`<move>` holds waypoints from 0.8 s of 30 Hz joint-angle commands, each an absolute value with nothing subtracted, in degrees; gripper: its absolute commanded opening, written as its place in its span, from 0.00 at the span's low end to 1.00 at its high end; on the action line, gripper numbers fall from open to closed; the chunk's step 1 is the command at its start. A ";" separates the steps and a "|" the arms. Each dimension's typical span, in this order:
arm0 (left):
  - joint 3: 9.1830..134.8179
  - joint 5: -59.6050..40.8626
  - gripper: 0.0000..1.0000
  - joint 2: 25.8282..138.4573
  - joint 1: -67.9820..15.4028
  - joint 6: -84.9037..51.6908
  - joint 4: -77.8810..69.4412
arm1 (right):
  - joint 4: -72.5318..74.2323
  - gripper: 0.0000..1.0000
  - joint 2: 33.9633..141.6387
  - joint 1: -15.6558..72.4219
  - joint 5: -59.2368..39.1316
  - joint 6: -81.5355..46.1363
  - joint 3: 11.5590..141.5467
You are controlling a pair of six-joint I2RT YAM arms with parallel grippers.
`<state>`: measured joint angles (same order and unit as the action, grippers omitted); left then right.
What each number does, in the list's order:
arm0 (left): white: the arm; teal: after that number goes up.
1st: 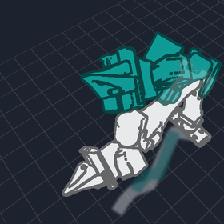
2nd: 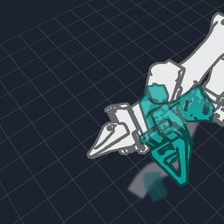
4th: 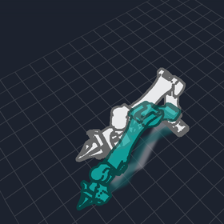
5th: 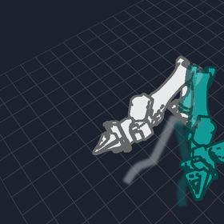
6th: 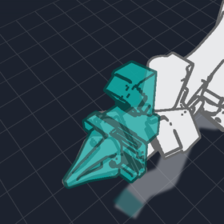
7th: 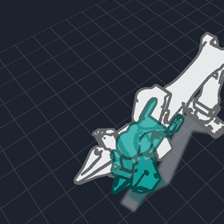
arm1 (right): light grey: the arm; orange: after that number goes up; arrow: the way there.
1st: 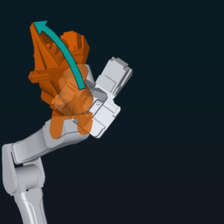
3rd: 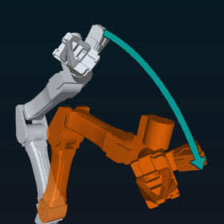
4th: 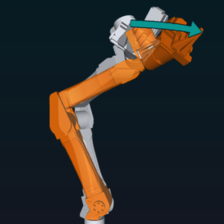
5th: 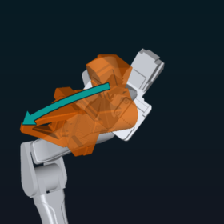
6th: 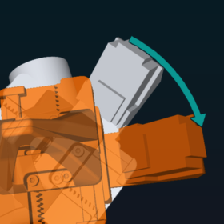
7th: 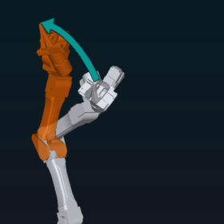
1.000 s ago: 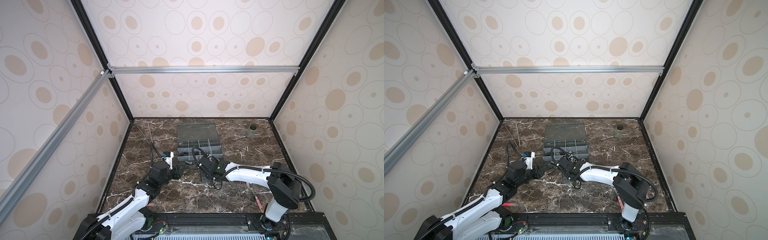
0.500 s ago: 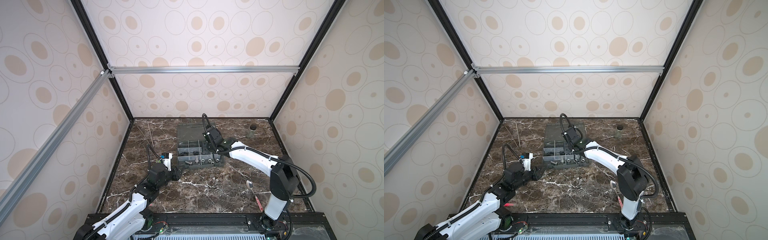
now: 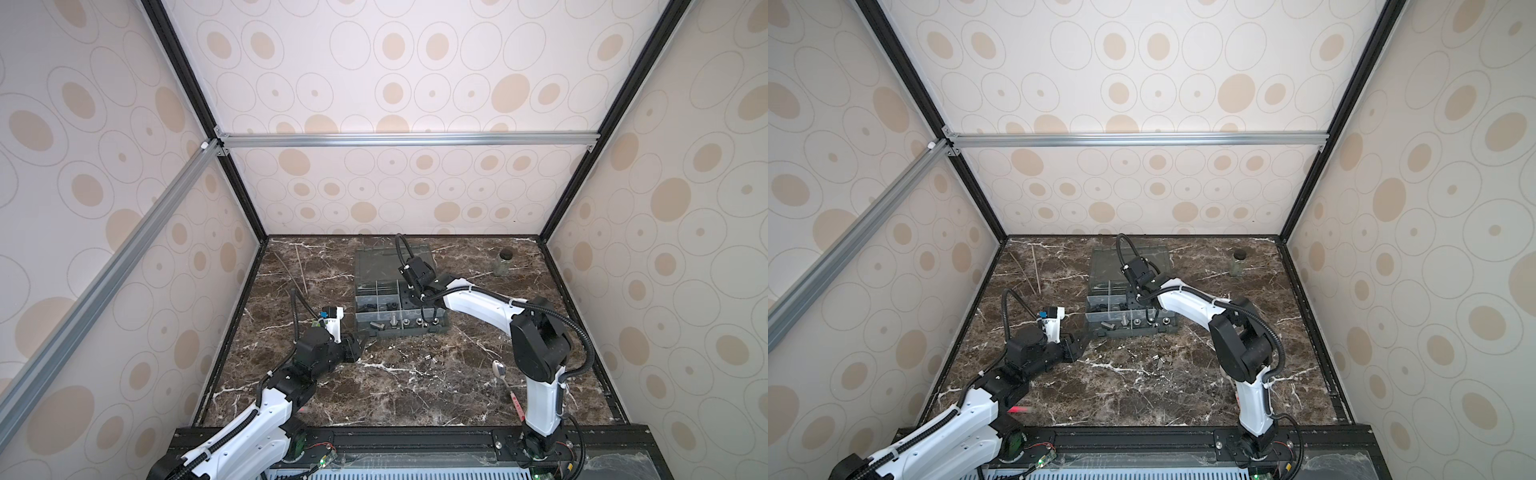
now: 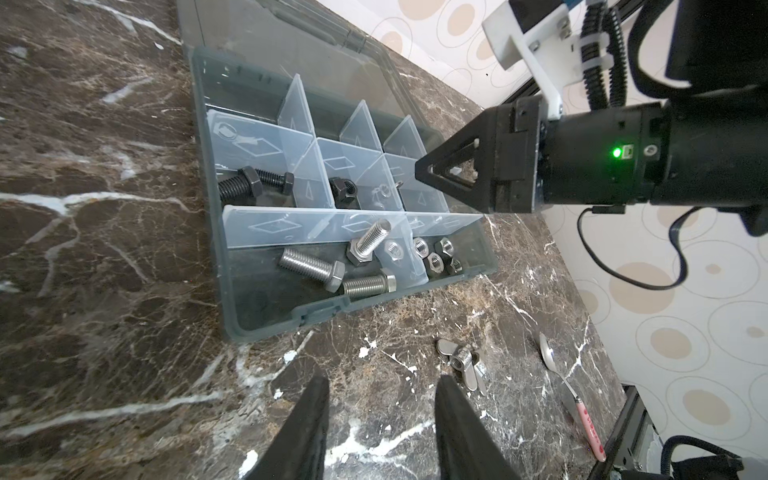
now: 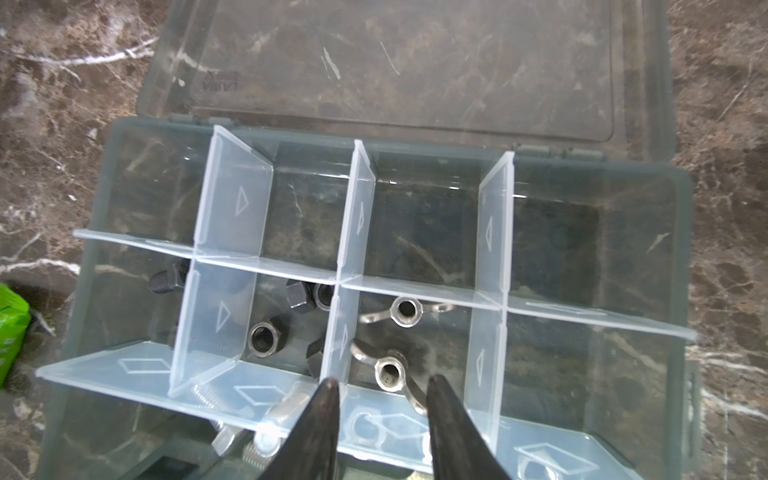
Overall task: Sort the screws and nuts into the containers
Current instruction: 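Carry the wing nut over the organizer and release it into a compartment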
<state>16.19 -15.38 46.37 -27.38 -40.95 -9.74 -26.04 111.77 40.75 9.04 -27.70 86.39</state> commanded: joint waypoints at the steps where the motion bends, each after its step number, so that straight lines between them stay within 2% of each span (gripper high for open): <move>1: 16.76 -16.32 0.43 47.17 -27.07 -40.62 -10.18 | -27.14 0.39 107.19 40.41 10.01 -27.11 86.44; 11: 19.95 -17.81 0.43 49.88 -27.07 -36.36 -9.93 | -24.63 0.40 96.17 40.40 10.21 -29.17 75.51; 24: 24.77 -18.52 0.42 53.51 -27.68 -30.78 -7.69 | -26.11 0.41 77.71 39.59 17.56 -33.52 57.88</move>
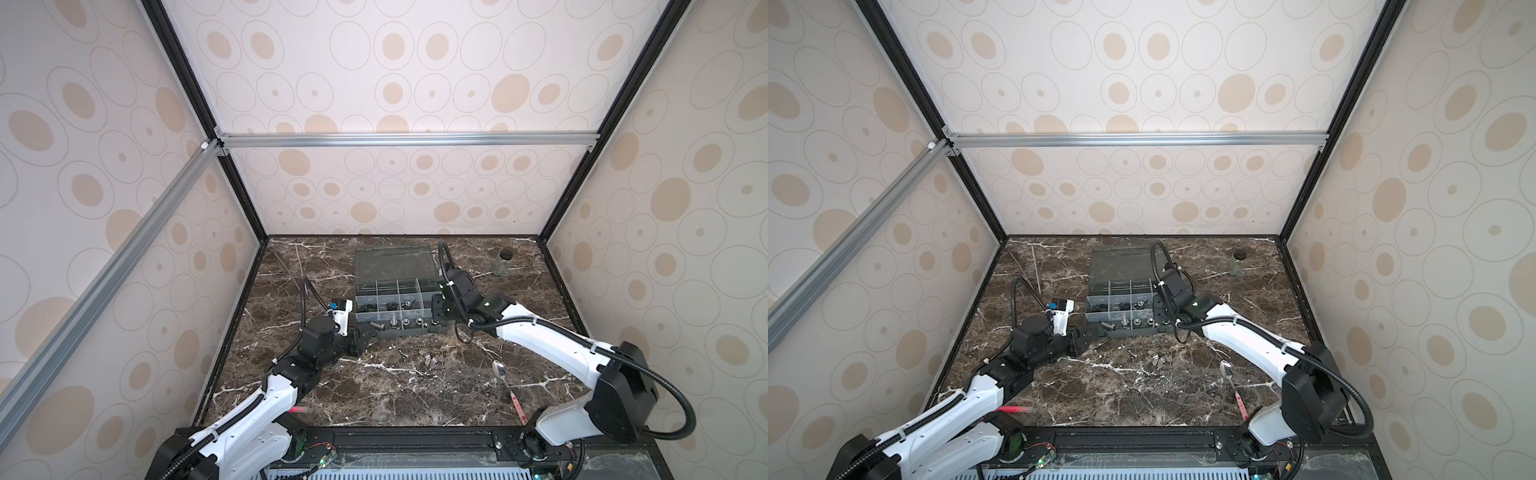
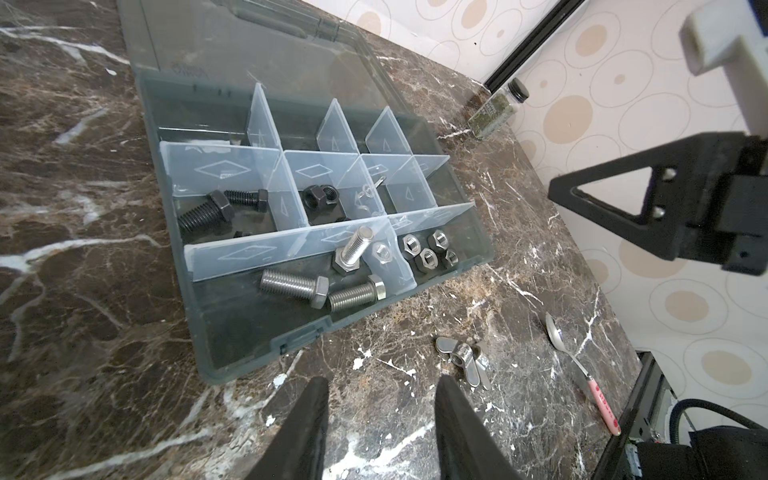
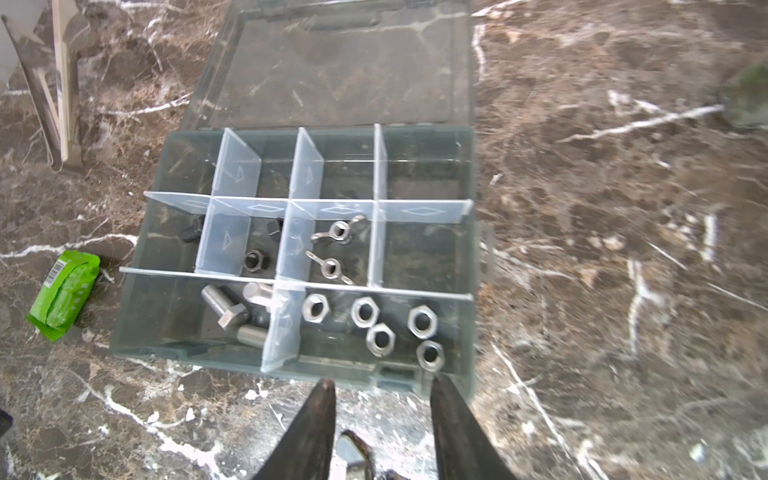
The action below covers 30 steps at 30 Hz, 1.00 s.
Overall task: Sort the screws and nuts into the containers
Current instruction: 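Carry the wing nut over the organizer and release it into a compartment, then lower the left gripper onto the wing nuts while the right gripper draws back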
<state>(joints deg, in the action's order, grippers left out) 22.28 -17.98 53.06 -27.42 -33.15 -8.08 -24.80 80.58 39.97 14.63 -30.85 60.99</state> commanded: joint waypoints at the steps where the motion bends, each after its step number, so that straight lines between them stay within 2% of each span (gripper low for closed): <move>1: 24.86 -18.40 0.42 53.78 -27.84 -30.68 -7.71 | -25.86 0.41 76.39 39.55 18.07 -34.19 56.37; 12: 27.64 -16.89 0.42 58.63 -32.67 -32.19 -5.91 | -27.12 0.43 65.86 39.29 21.53 -40.85 45.92; 23: 31.61 -17.93 0.46 67.41 -40.72 -36.30 -6.73 | -28.52 0.42 61.02 39.26 22.06 -43.34 41.98; 30: 39.45 -17.81 0.48 74.77 -45.01 -36.15 -0.43 | -30.50 0.42 60.57 39.24 22.24 -42.98 42.10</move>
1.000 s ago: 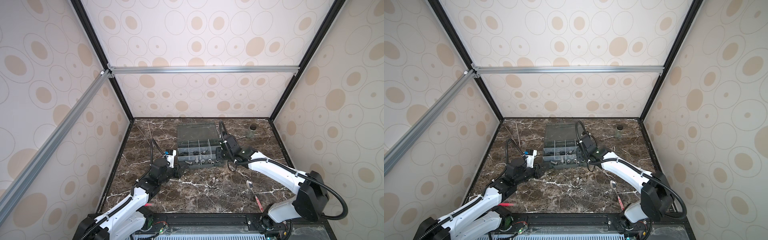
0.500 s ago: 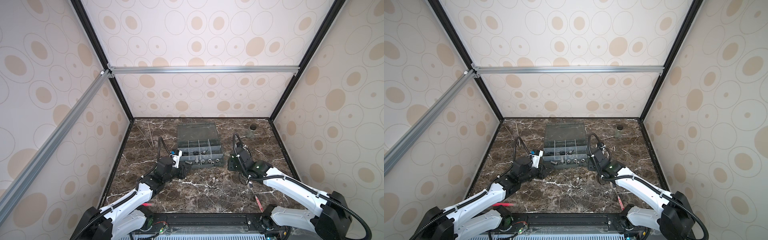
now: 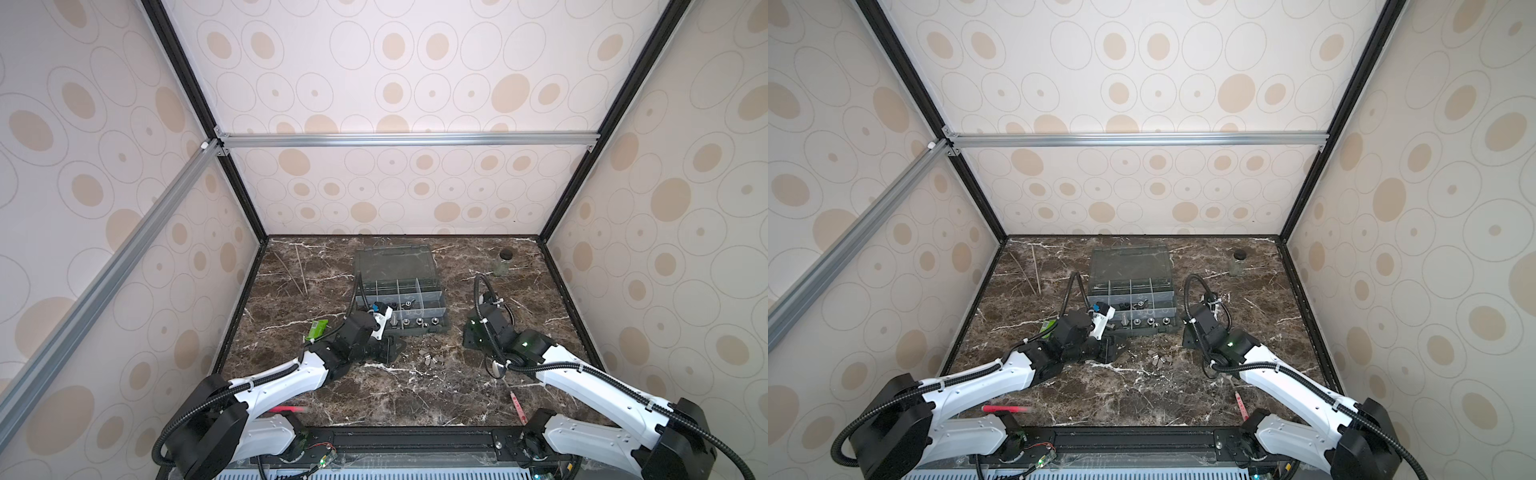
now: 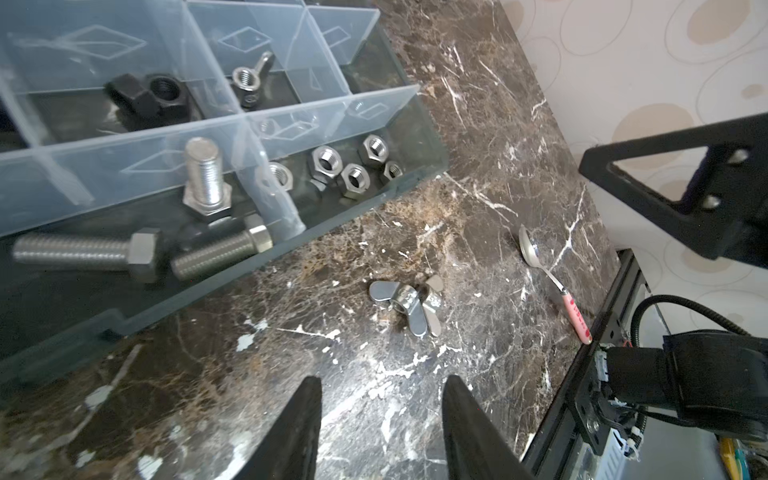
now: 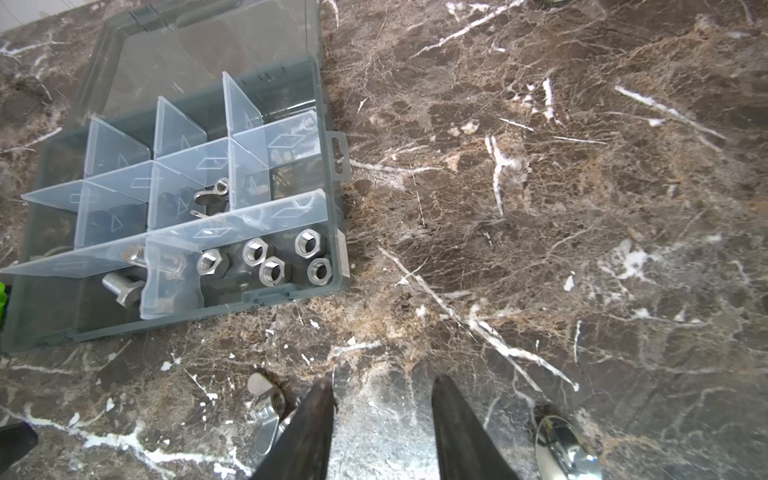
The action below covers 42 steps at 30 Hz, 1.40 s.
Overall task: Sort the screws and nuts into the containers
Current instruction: 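Lower the left gripper onto the wing nuts while the right gripper draws back, then close the left gripper on a silver wing nut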
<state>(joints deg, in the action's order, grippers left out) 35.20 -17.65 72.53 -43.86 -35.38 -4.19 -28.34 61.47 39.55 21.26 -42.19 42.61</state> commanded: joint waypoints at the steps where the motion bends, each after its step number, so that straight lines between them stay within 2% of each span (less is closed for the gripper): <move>1: 40.60 -17.73 0.48 75.85 -45.51 -35.81 0.45 | -30.61 0.43 60.55 39.24 22.20 -43.02 41.95; 21: 54.08 -18.05 0.46 97.10 -52.46 -32.78 3.12 | -31.37 0.43 57.45 39.27 21.71 -44.12 39.38; 42: 58.92 -15.67 0.40 105.76 -53.08 -32.65 3.25 | -32.75 0.43 55.72 39.28 21.84 -44.87 38.64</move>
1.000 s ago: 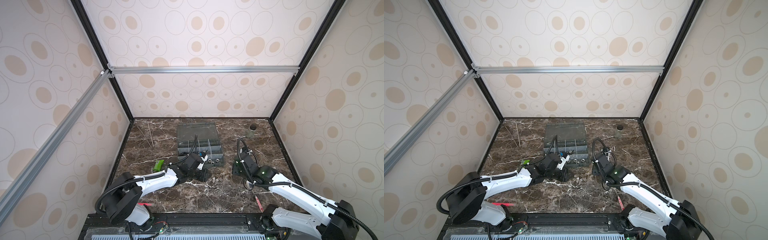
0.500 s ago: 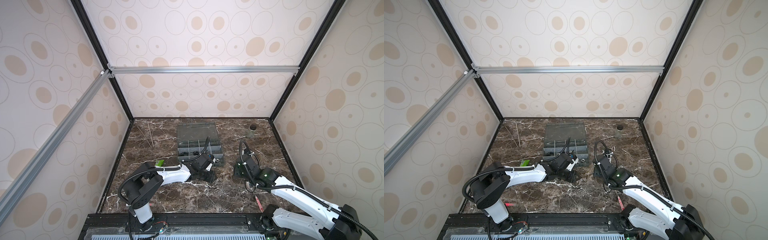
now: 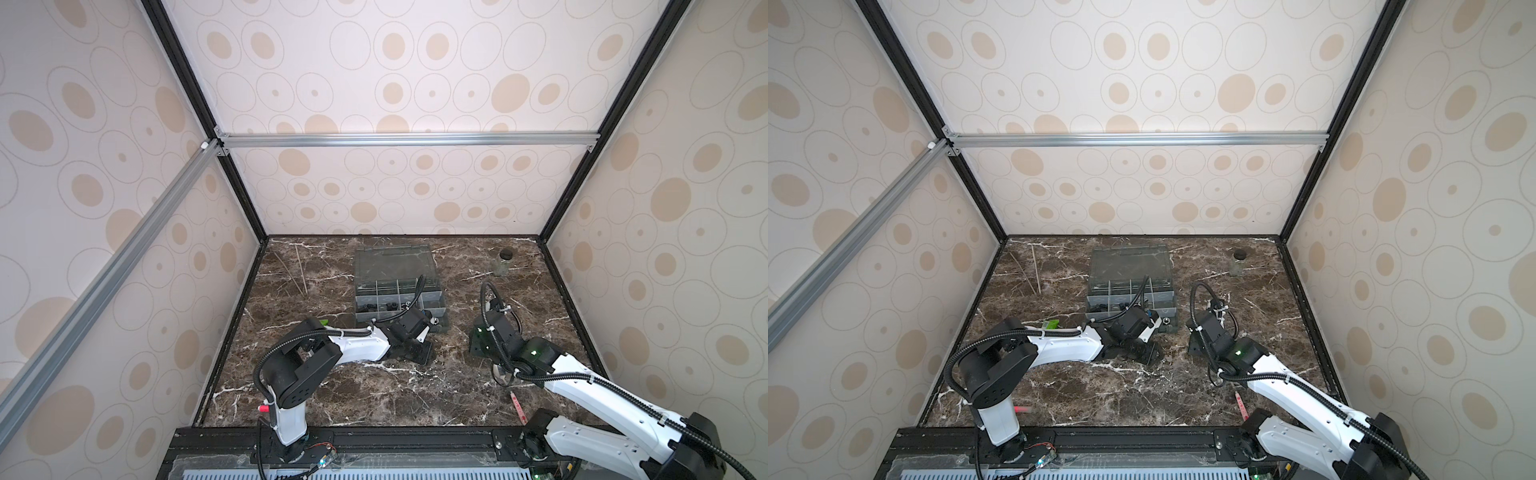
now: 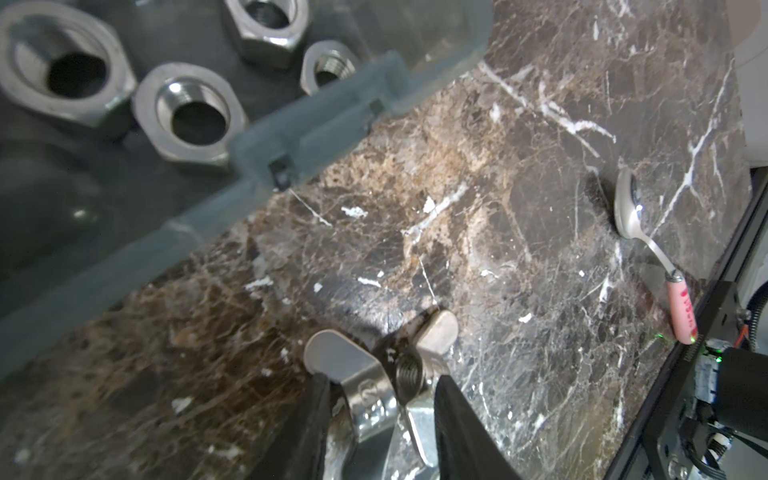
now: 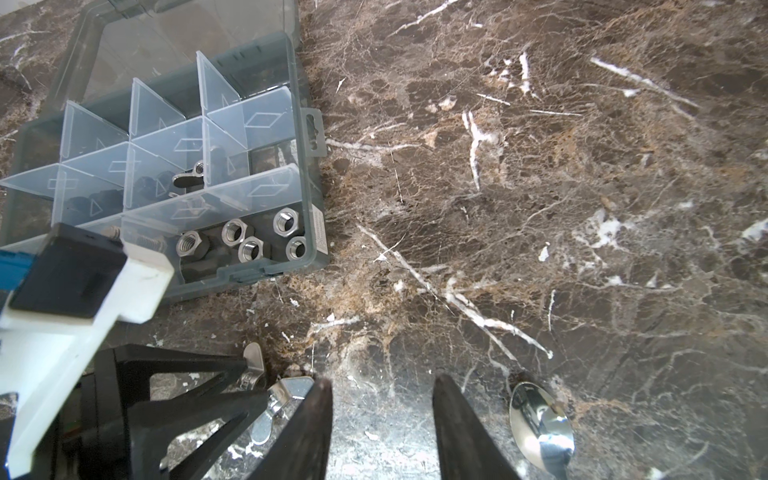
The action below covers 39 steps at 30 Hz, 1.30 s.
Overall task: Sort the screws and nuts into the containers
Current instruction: 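Close the left gripper on a silver wing nut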
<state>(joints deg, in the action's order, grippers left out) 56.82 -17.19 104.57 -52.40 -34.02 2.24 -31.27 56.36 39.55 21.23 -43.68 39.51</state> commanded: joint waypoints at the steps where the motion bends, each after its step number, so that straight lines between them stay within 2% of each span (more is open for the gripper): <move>1: 58.98 -15.17 0.39 105.90 -53.08 -32.49 3.41 | -32.79 0.43 55.69 39.25 21.71 -44.77 38.67; 8: 59.15 -11.20 0.33 105.45 -53.34 -29.92 6.27 | -33.45 0.43 54.70 39.26 22.06 -45.40 38.05; 29: 54.23 -10.37 0.35 98.84 -53.61 -28.57 4.09 | -33.59 0.43 53.27 39.28 21.98 -46.57 36.64; 39: 54.42 -10.46 0.35 99.93 -53.61 -27.84 5.00 | -33.95 0.43 52.25 39.26 22.23 -46.93 36.12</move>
